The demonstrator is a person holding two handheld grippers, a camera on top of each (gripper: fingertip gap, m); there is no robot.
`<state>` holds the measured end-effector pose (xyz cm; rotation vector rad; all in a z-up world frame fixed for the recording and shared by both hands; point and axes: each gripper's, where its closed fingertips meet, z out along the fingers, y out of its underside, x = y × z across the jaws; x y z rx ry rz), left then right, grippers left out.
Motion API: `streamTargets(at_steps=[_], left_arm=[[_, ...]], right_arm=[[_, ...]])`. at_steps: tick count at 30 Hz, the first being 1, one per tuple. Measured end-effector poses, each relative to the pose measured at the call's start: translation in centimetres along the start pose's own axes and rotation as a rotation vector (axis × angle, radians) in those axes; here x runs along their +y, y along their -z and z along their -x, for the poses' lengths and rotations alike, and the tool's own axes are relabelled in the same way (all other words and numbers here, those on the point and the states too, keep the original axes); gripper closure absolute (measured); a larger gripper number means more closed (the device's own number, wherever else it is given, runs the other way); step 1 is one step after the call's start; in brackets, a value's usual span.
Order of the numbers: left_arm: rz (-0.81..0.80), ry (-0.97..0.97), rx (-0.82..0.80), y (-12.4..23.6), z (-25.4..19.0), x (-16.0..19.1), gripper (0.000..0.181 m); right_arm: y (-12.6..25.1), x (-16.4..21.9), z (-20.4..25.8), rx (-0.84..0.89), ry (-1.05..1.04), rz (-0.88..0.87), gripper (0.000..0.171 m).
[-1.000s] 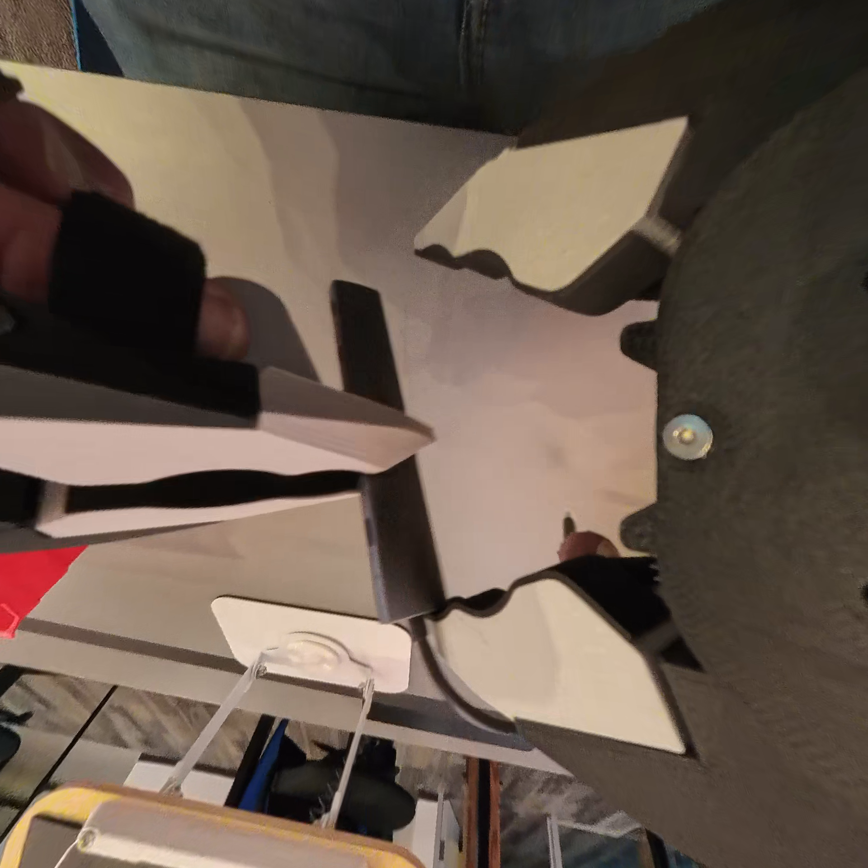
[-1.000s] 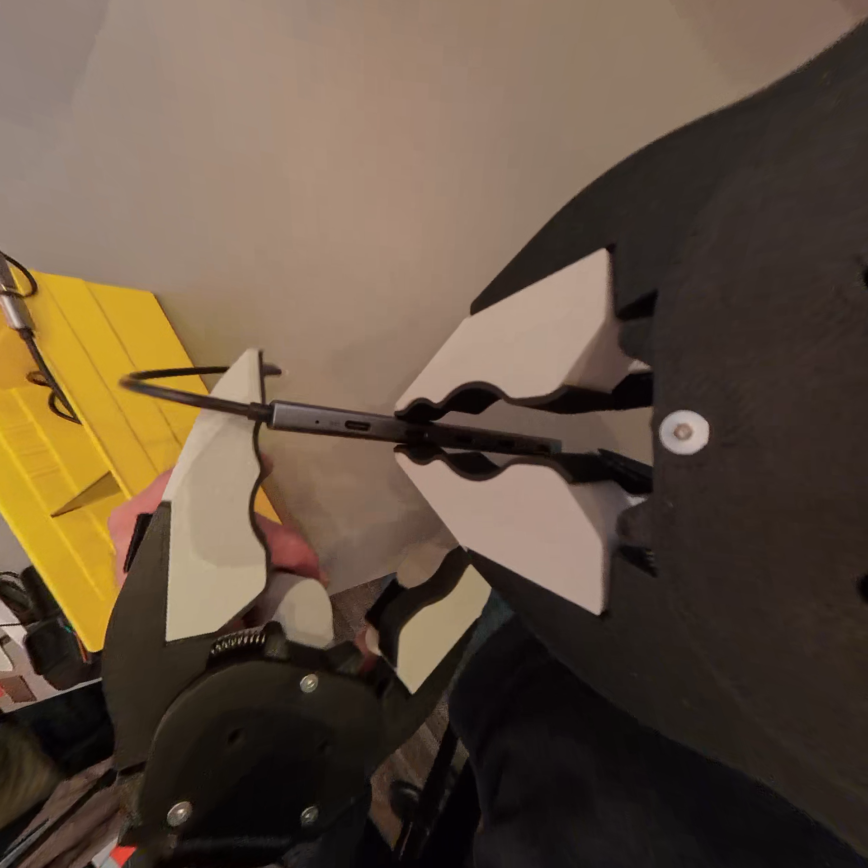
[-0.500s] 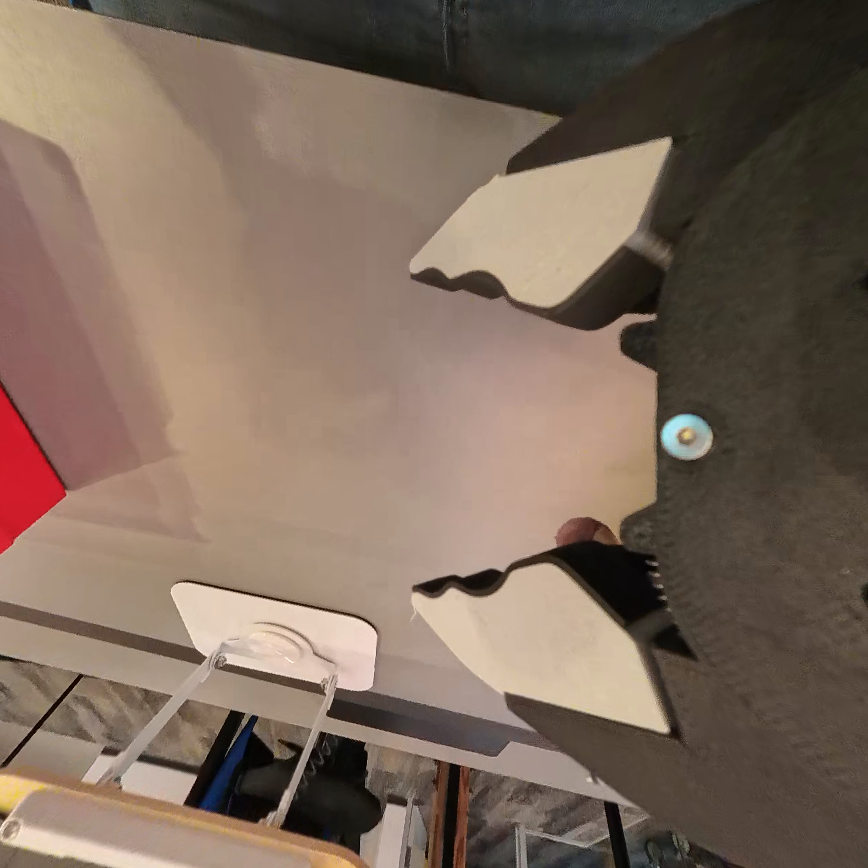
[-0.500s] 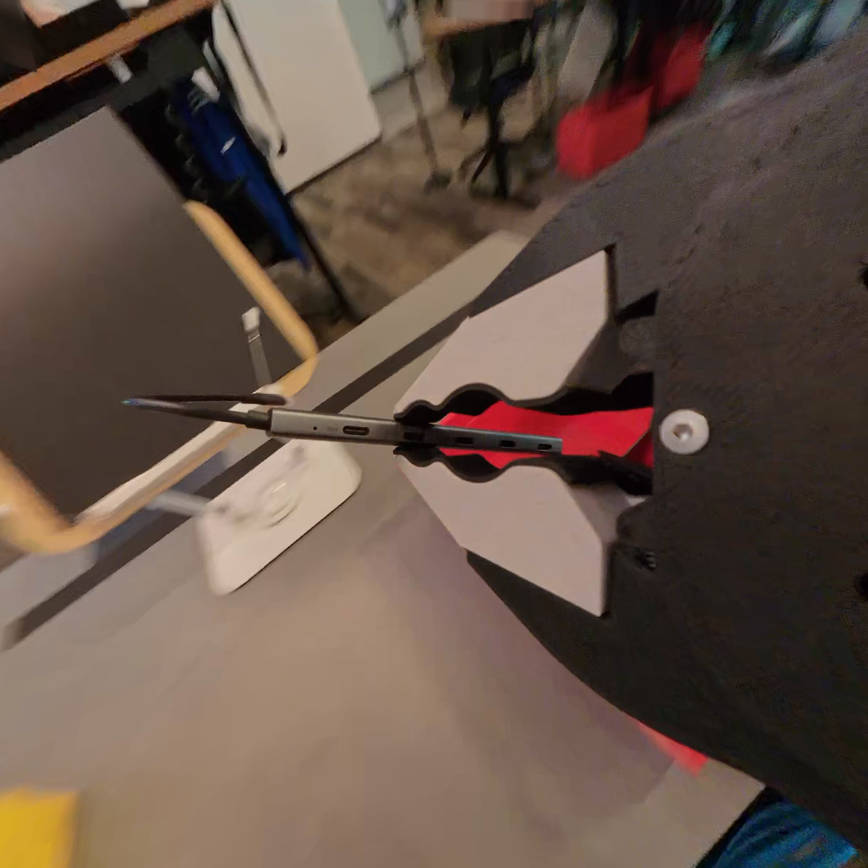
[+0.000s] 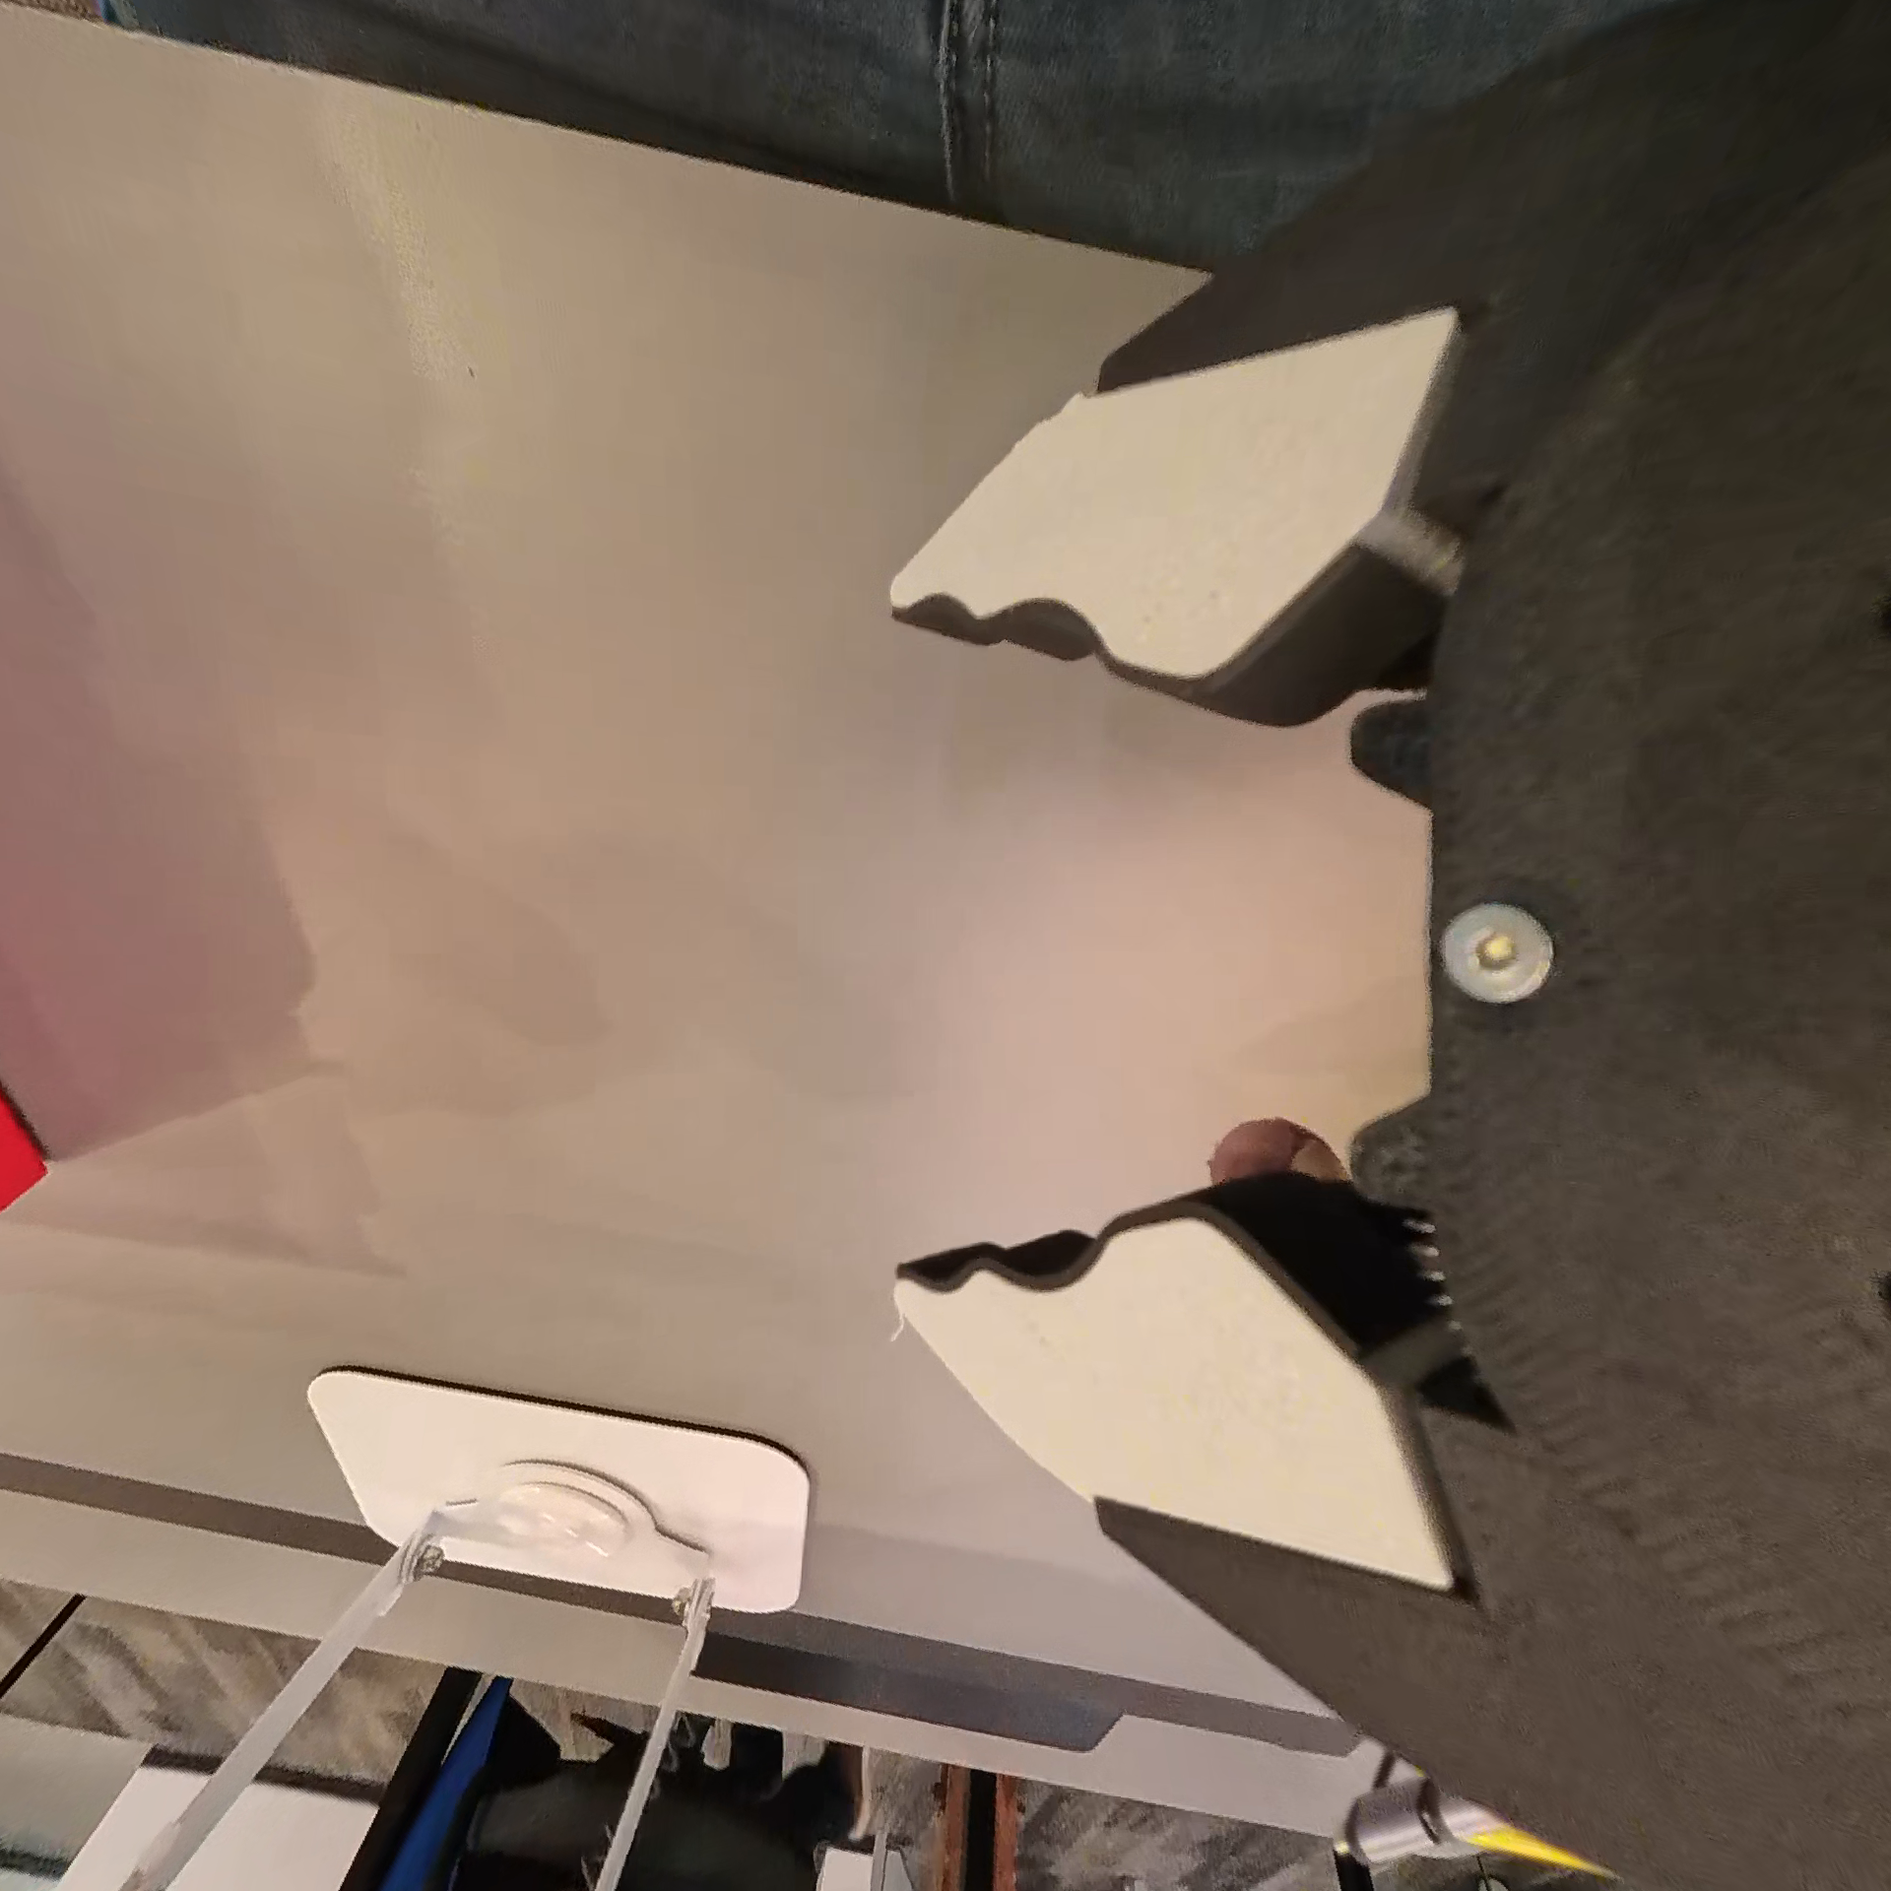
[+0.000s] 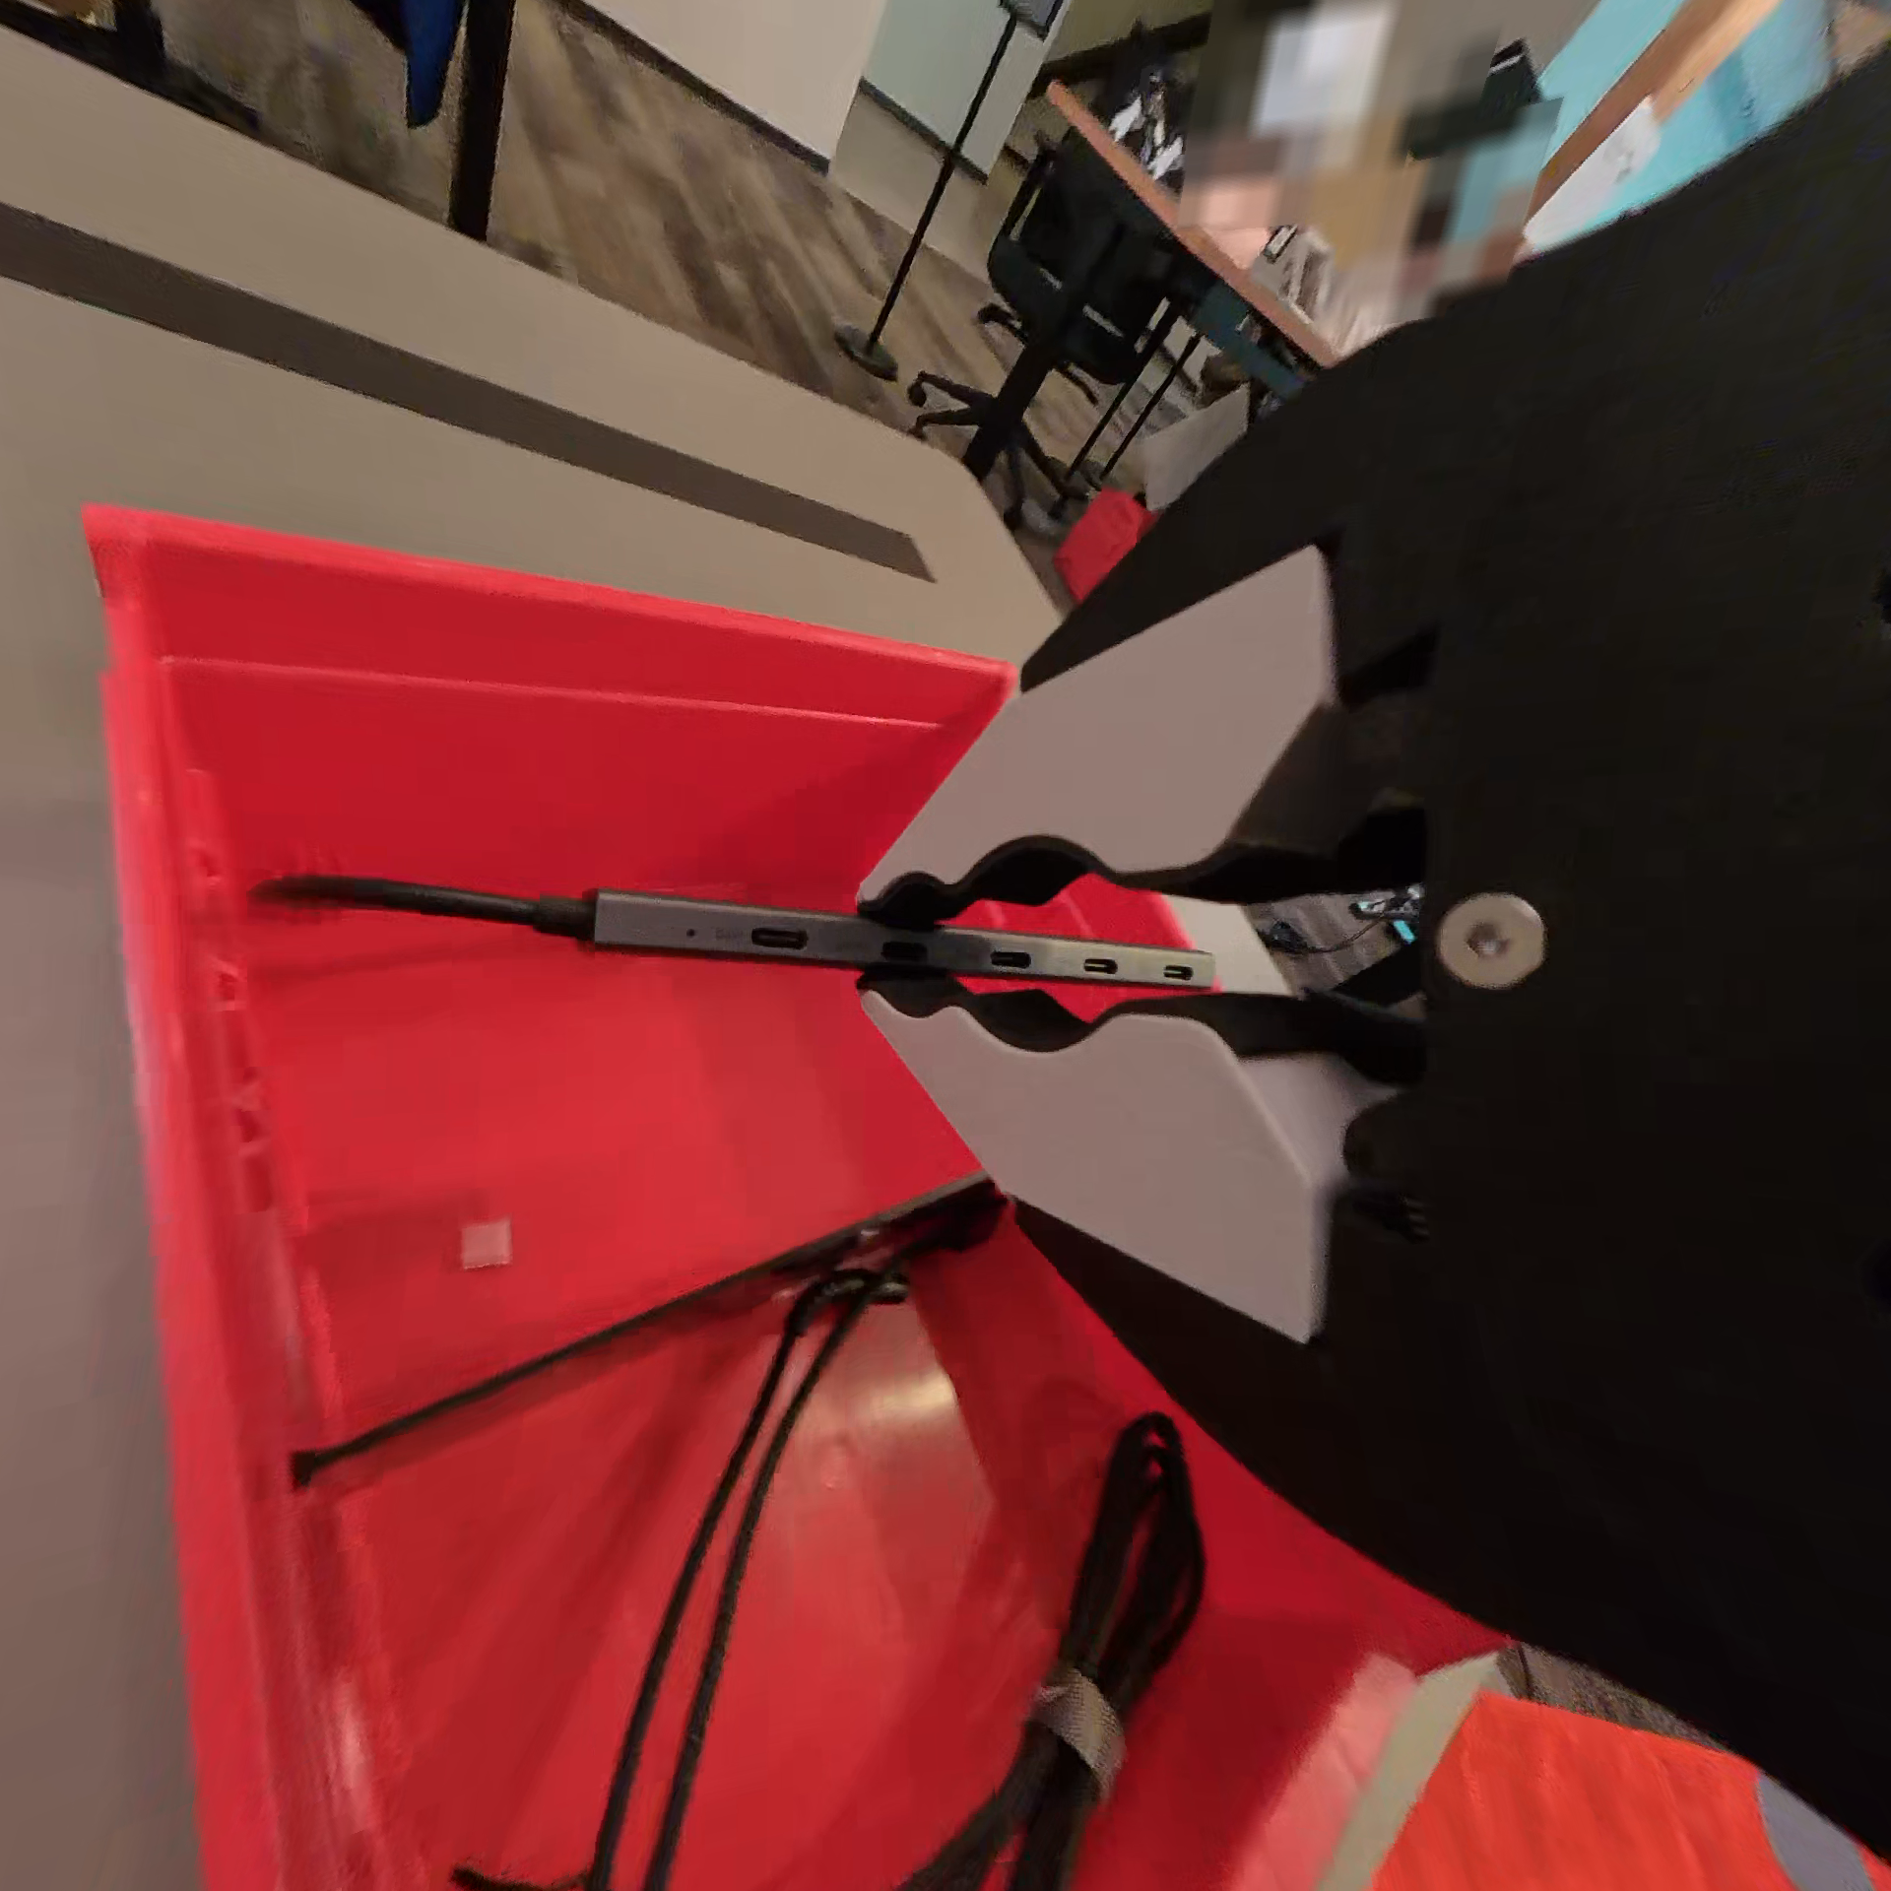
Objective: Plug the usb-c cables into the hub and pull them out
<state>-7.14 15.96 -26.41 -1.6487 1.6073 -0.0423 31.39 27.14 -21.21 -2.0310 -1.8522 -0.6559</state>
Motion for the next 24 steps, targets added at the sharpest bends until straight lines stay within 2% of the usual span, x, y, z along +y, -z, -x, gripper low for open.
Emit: streamTargets(at_steps=[6, 8, 10, 11, 12, 15, 19, 22, 24], left_arm=[[0.008, -0.006, 0.02, -0.5, -0.6, 0.1, 0.071], [0.012, -0.007, 0.025, -0.5, -0.6, 0.3, 0.071], [0.017, -0.005, 0.028, -0.5, -0.6, 0.5, 0.071], [0.018, -0.002, 0.028, -0.4, -0.6, 0.5, 0.071], [0.018, 0.002, 0.03, -0.4, -0.5, 0.5, 0.071], [0.012, 0.011, 0.028, -0.2, -0.3, 0.5, 0.071], [-0.004, 0.031, 0.015, 0.4, 0.5, 0.3, 0.072], [-0.086, 0.037, -0.059, 1.7, 2.1, -1.0, 0.094], [-0.115, 0.055, -0.088, 2.7, 3.1, -1.6, 0.102]], right_arm=[[-4.7, -1.7, 0.8, -0.153, -0.071, -0.072, 0.162], [-6.2, -1.9, 1.3, -0.207, -0.134, -0.081, 0.149], [-7.1, -0.9, 2.7, -0.303, -0.184, -0.018, 0.122], [-7.3, -0.4, 3.1, -0.33, -0.205, 0.003, 0.119], [-7.3, -0.3, 3.2, -0.341, -0.232, -0.001, 0.122], [-6.3, -0.2, 2.5, -0.333, -0.317, -0.058, 0.117], [-3.6, 0.1, 0.9, -0.275, -0.404, -0.148, 0.118], [-1.6, 0.9, -0.9, -0.126, -0.377, -0.157, 0.134], [0.1, 0.3, -1.3, -0.069, -0.367, -0.196, 0.138]])
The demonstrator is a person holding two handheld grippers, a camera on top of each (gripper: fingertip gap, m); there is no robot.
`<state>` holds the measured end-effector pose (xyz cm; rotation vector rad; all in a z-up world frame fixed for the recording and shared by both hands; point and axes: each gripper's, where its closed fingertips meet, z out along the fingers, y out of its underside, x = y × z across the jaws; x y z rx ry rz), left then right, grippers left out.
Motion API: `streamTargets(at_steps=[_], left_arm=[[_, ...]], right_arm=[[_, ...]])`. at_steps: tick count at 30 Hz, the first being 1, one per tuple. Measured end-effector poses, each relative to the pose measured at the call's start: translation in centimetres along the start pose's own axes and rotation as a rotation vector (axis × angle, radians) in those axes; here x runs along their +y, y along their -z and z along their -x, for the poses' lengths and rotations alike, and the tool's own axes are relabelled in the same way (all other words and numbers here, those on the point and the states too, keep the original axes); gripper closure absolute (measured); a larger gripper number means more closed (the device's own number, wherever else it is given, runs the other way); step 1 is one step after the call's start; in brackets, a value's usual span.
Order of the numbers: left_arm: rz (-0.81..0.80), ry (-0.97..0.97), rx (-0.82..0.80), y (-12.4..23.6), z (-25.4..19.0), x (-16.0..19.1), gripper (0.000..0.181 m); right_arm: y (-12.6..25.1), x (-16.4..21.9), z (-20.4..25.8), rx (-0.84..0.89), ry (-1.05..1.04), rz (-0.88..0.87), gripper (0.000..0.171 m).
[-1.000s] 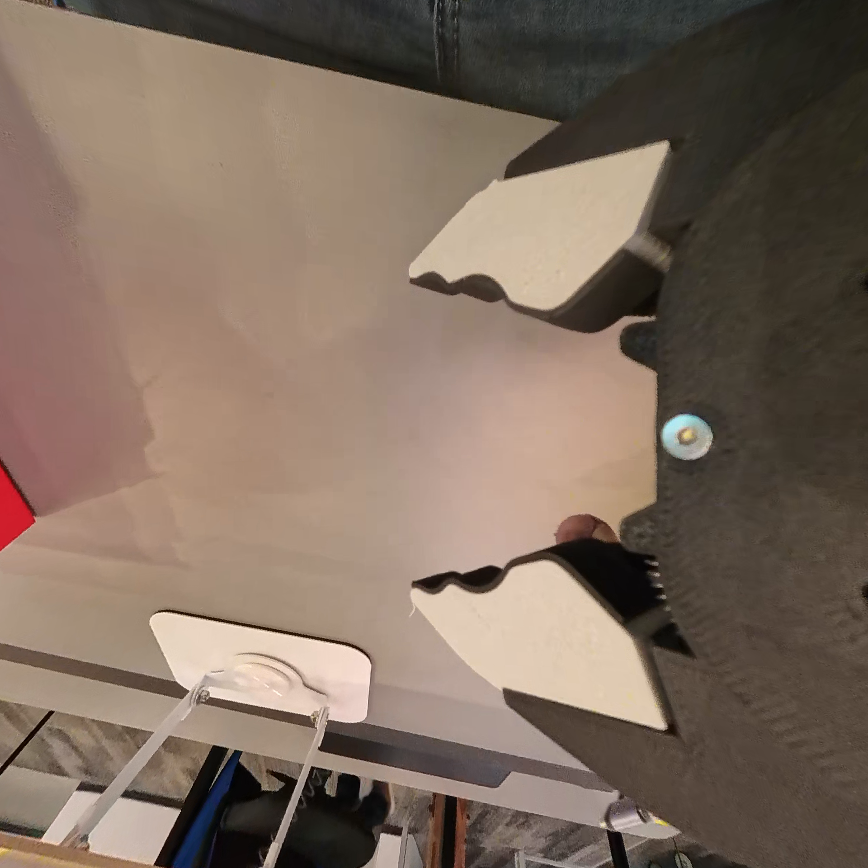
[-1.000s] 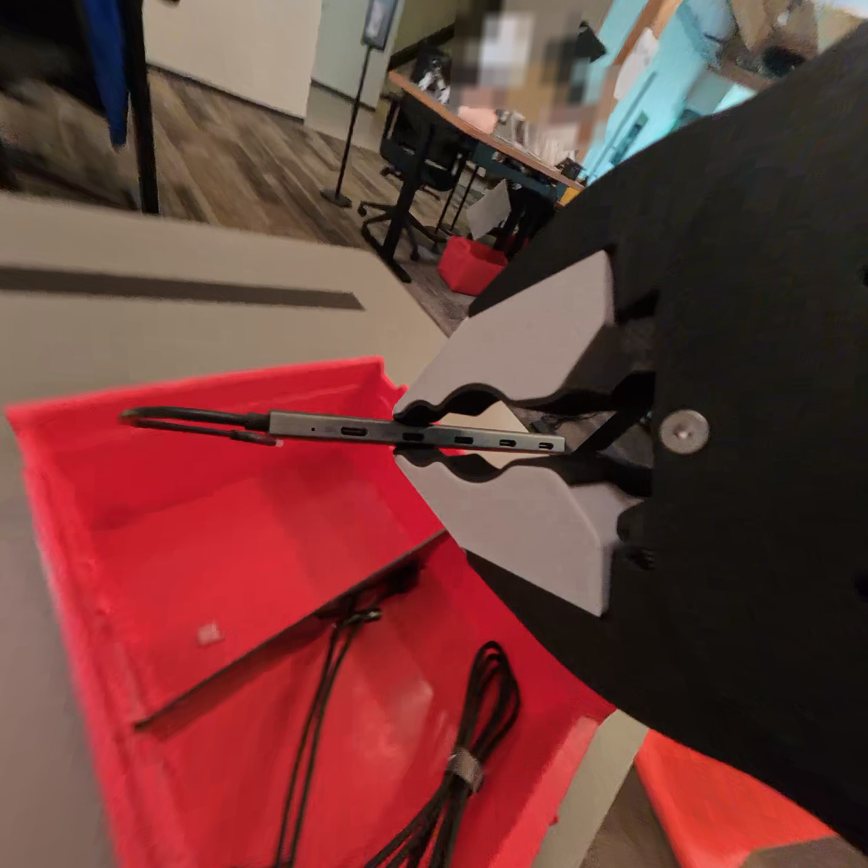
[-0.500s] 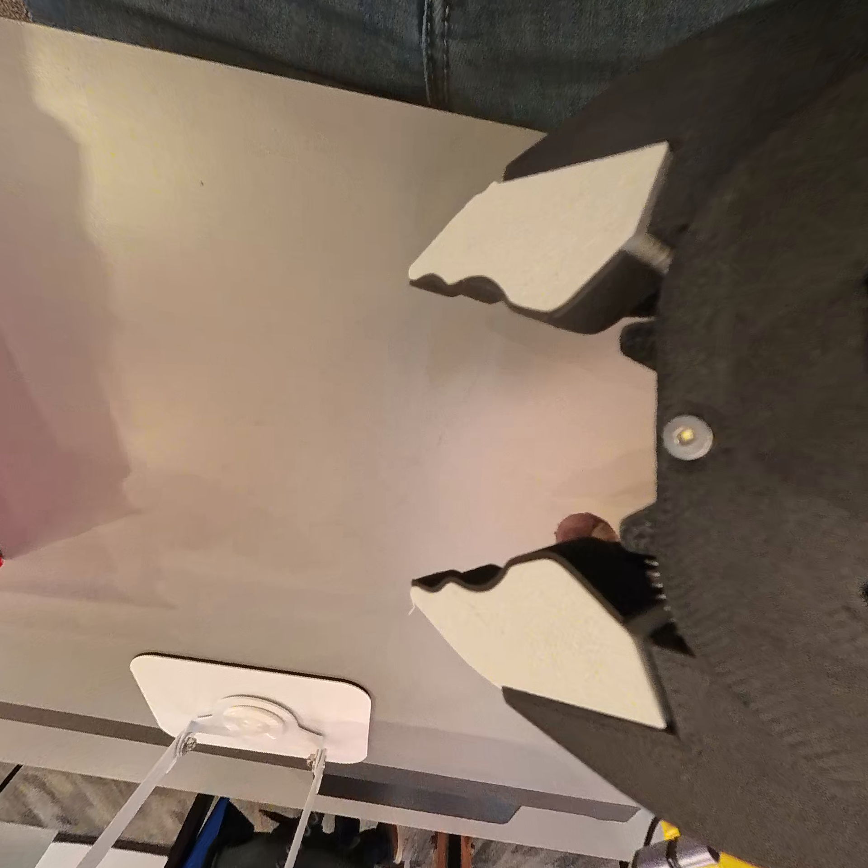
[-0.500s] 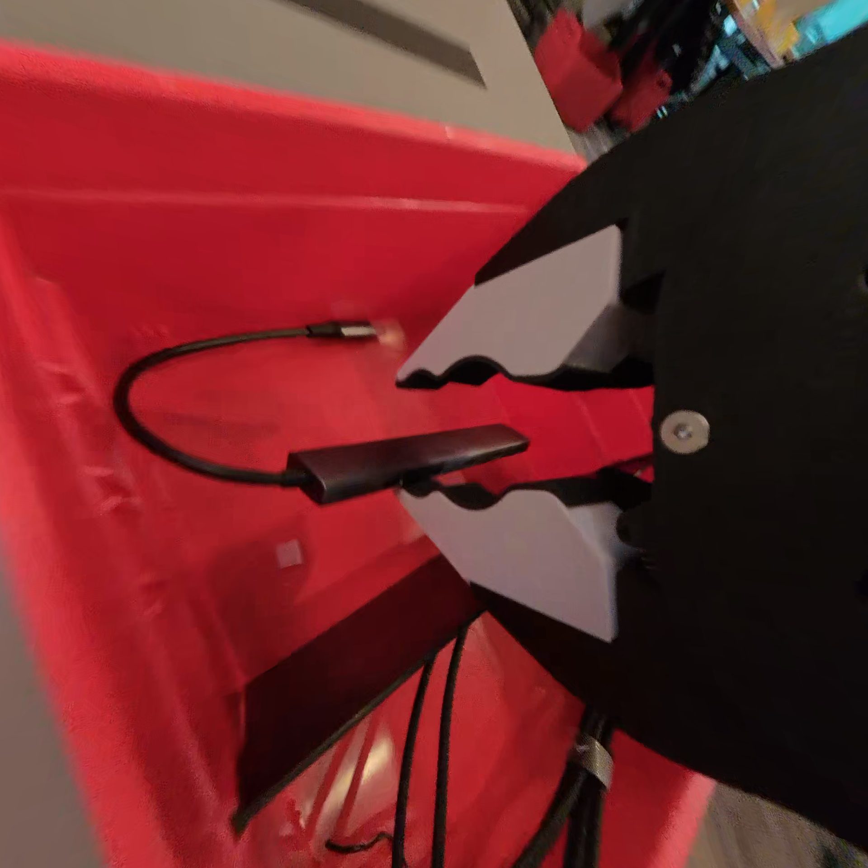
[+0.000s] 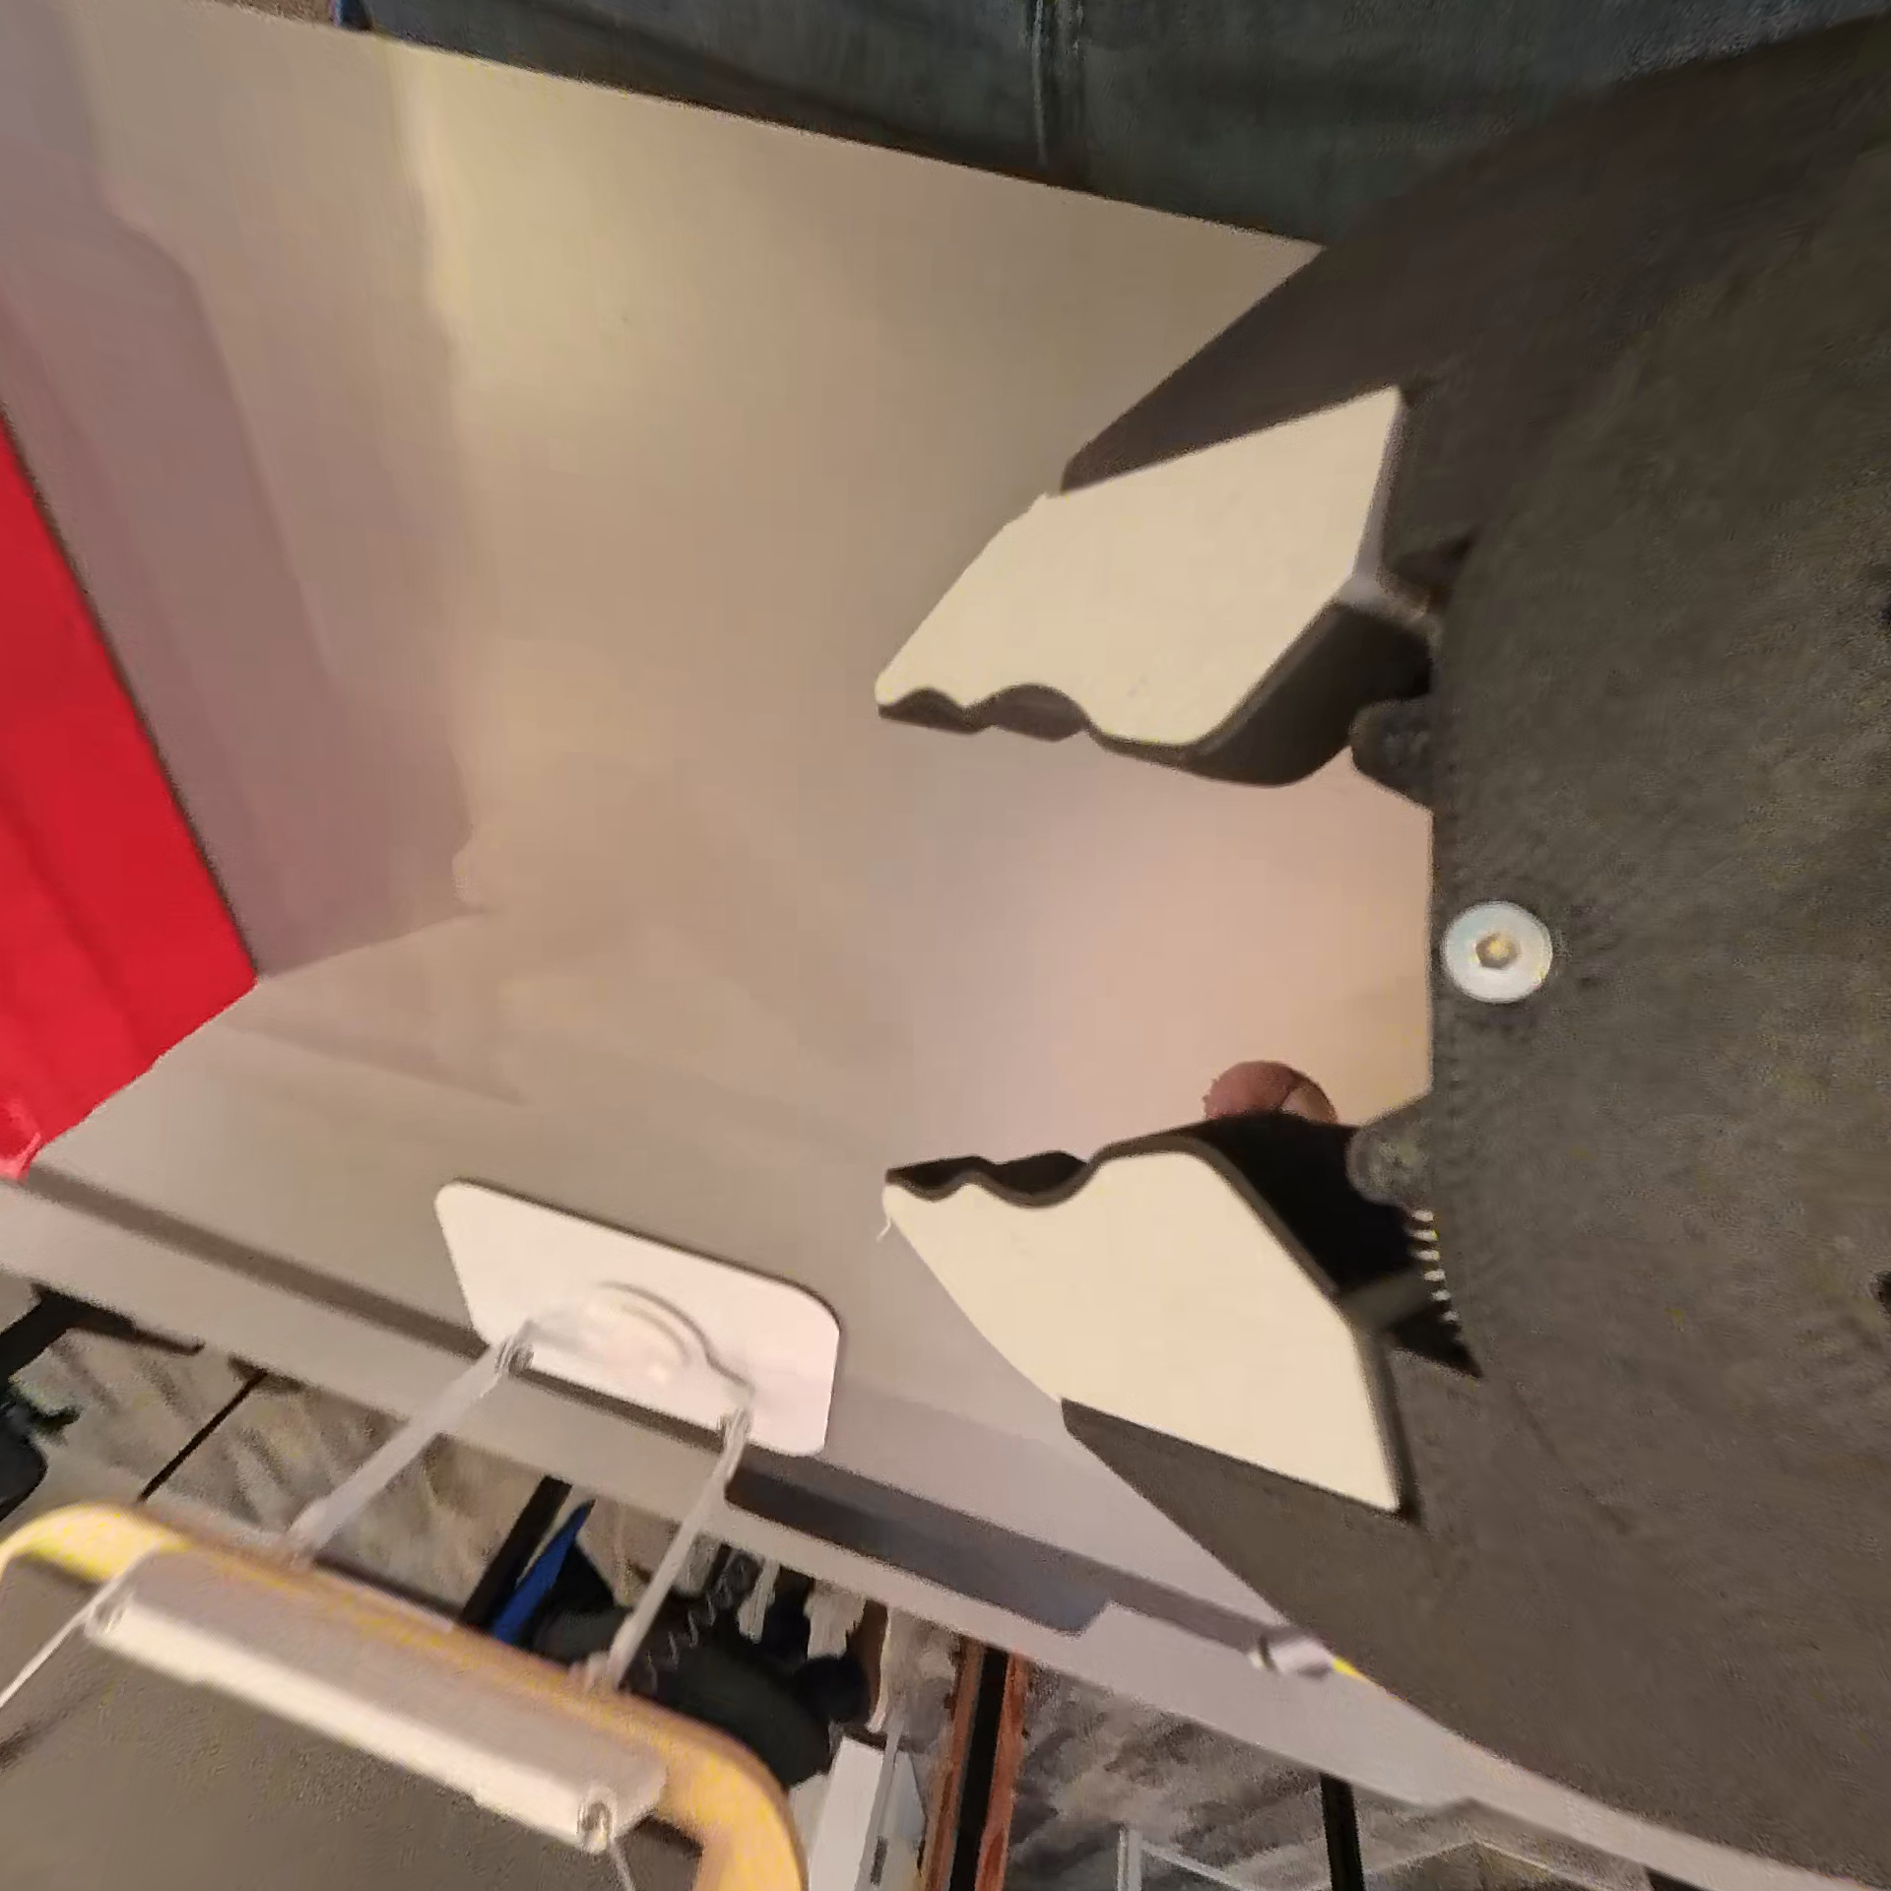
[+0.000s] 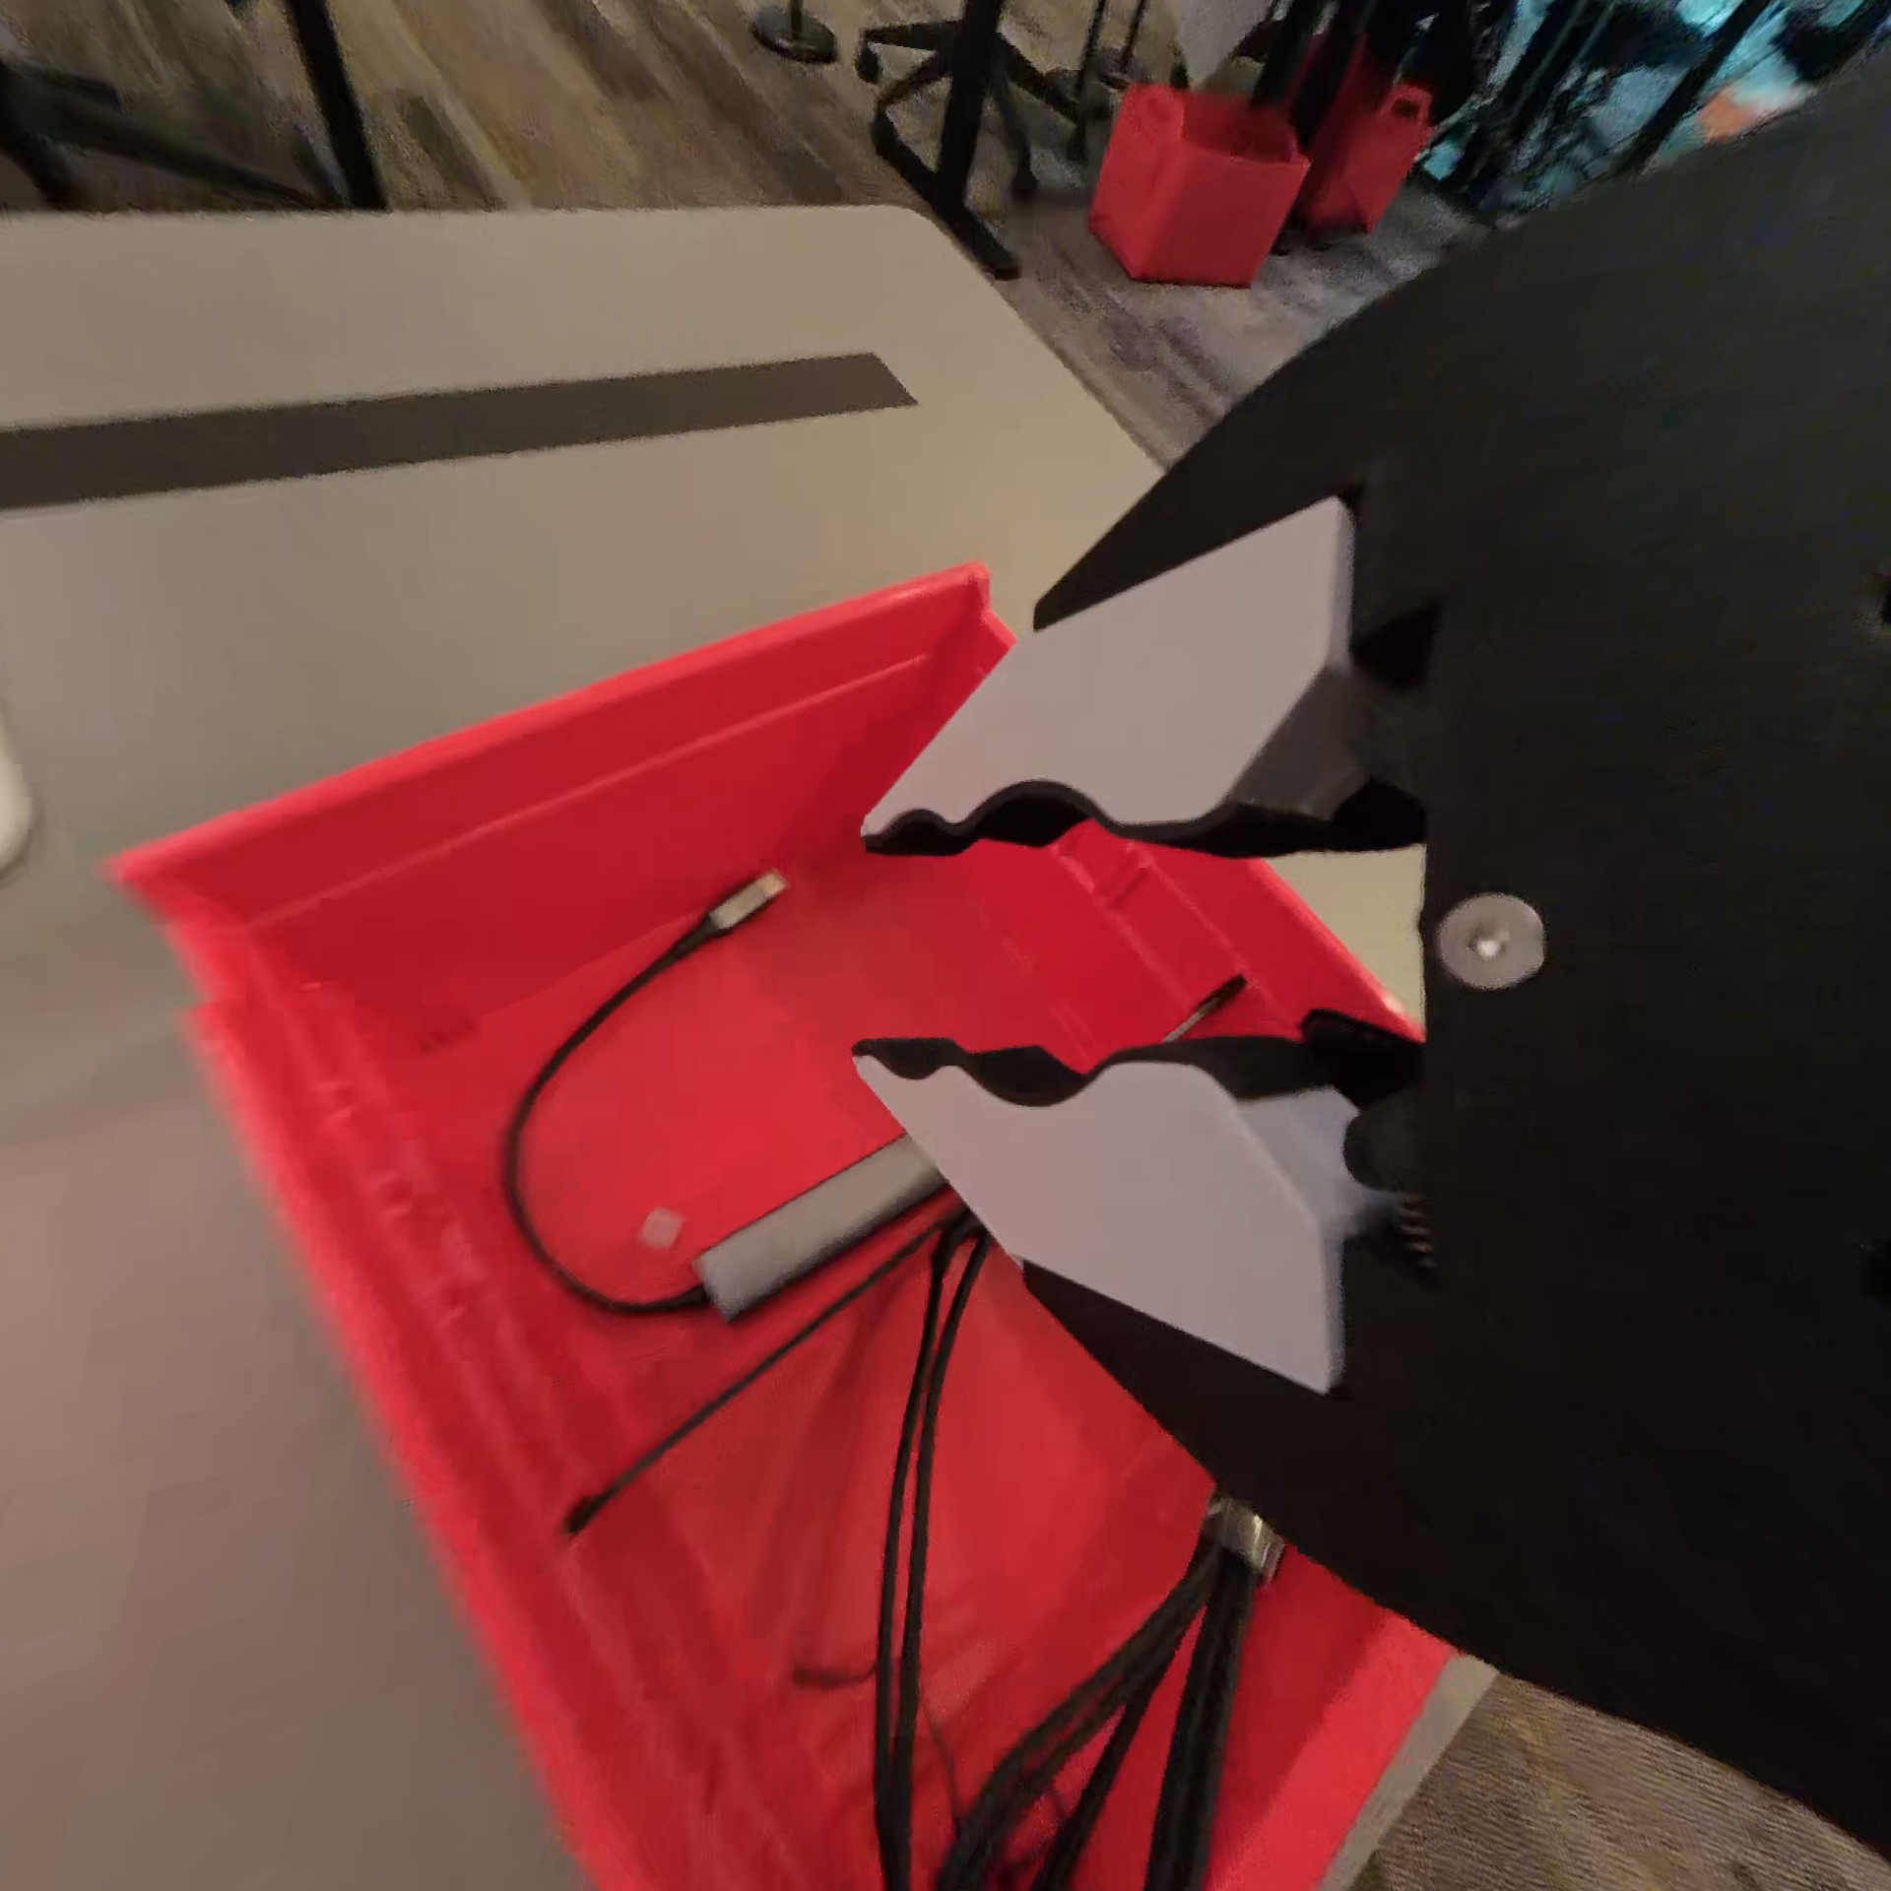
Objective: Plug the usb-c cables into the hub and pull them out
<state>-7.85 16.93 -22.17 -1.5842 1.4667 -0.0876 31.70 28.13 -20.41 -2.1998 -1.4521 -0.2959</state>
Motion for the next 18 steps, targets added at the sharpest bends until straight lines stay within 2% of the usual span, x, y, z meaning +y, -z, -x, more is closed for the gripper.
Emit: streamTargets(at_steps=[3, 8, 10, 13, 18], left_arm=[[-0.002, -0.007, -0.066, 1.6, 1.9, -0.2, 0.108], [0.106, 0.028, -0.256, 5.9, 7.6, 2.7, 0.108], [0.169, 0.104, -0.33, 8.0, 10.2, 5.0, 0.11], [0.275, 0.172, -0.47, 11.4, 14.2, 9.3, 0.118], [0.433, 0.234, -0.482, 13.1, 16.8, 16.4, 0.119]], right_arm=[[2.4, -2.8, 1.8, 0.01, -0.005, -0.12, 0.14], [5.4, -6.2, 6.1, 0.007, -0.007, -0.245, 0.136], [5.8, -7.1, 8.1, -0.031, -0.058, -0.297, 0.134], [4.5, -6.6, 10.2, -0.037, -0.143, -0.28, 0.132], [2.9, -7.1, 13.6, -0.02, -0.21, -0.289, 0.129]])
